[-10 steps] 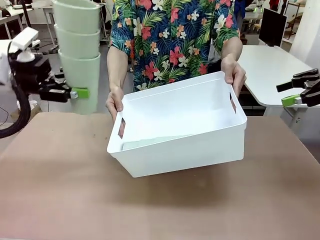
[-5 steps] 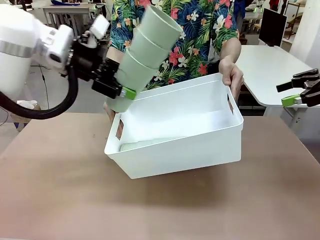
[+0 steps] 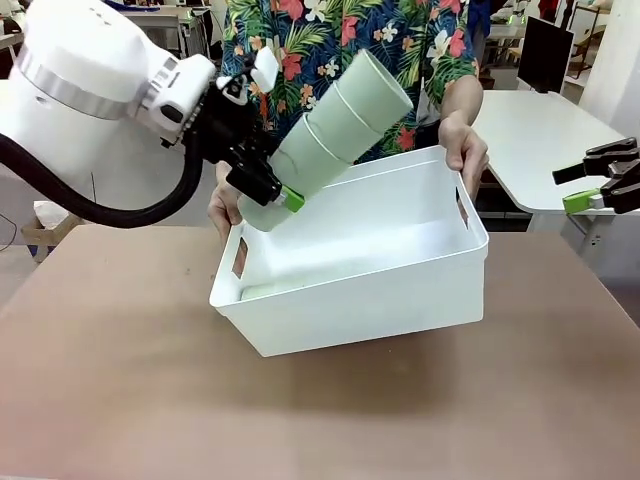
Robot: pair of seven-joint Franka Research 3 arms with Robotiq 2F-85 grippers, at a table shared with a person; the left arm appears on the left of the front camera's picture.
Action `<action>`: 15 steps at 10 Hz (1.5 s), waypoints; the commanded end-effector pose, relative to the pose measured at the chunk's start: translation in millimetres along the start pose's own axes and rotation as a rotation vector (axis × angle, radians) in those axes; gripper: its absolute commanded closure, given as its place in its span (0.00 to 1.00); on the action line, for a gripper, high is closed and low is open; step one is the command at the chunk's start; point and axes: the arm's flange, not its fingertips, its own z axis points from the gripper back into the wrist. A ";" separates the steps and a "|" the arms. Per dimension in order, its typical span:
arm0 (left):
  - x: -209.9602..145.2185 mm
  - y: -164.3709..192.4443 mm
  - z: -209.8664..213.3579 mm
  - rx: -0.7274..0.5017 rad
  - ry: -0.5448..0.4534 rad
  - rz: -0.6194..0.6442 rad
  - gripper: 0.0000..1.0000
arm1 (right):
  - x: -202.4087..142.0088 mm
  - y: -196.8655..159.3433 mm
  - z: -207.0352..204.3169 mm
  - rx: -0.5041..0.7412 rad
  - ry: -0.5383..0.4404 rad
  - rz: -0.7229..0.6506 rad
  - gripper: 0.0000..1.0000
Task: Stack the cups and store them in the basket.
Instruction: Place the stack of Reusable plastic cups into the Pantry Basket.
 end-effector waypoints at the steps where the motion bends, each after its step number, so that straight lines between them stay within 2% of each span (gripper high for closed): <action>1: 8.6 7.6 -13.7 0.012 0.070 0.017 0.16 | 1.5 1.5 -0.8 -0.003 -0.031 0.000 0.00; 6: 9.4 18.0 -51.2 0.027 0.204 0.017 0.16 | 1.5 1.5 -0.8 -0.003 -0.031 0.000 0.00; 15: -12.7 14.8 -105.3 0.087 0.322 0.032 0.16 | 1.5 1.5 -0.8 -0.003 -0.031 0.000 0.00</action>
